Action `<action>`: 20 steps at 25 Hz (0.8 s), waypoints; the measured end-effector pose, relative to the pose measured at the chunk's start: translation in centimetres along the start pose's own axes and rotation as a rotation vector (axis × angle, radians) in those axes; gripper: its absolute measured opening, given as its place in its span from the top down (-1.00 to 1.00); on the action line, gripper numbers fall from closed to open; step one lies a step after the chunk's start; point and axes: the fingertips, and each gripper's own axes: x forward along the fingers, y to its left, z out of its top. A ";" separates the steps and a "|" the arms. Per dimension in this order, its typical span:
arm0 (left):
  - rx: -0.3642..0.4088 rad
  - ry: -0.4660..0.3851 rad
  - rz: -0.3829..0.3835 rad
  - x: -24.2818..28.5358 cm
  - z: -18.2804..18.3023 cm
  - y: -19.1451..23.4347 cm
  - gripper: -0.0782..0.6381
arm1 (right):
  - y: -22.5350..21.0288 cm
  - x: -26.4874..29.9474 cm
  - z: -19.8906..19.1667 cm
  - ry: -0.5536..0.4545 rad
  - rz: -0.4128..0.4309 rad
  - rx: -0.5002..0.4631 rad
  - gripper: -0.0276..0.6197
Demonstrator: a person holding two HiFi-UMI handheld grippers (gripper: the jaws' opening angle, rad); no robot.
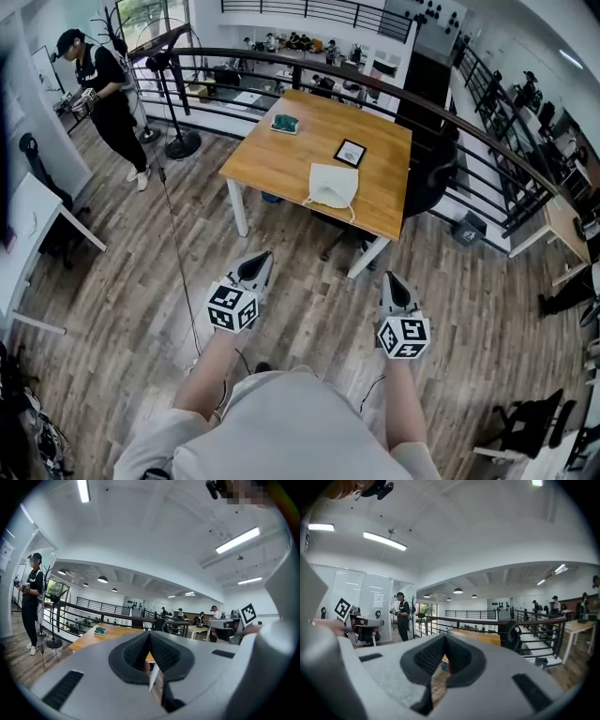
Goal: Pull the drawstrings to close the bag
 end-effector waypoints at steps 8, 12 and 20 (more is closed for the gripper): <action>-0.006 0.012 -0.015 -0.6 -0.5 1.3 0.80 | 1.6 0.5 0.2 -0.001 -0.019 -0.029 0.91; -0.005 0.021 -0.028 -0.9 -0.6 2.3 0.80 | 2.6 1.0 0.4 0.001 -0.030 -0.035 0.91; 0.005 0.027 -0.046 -1.2 -0.8 4.7 0.80 | 4.3 1.6 -0.4 0.012 -0.075 -0.038 0.91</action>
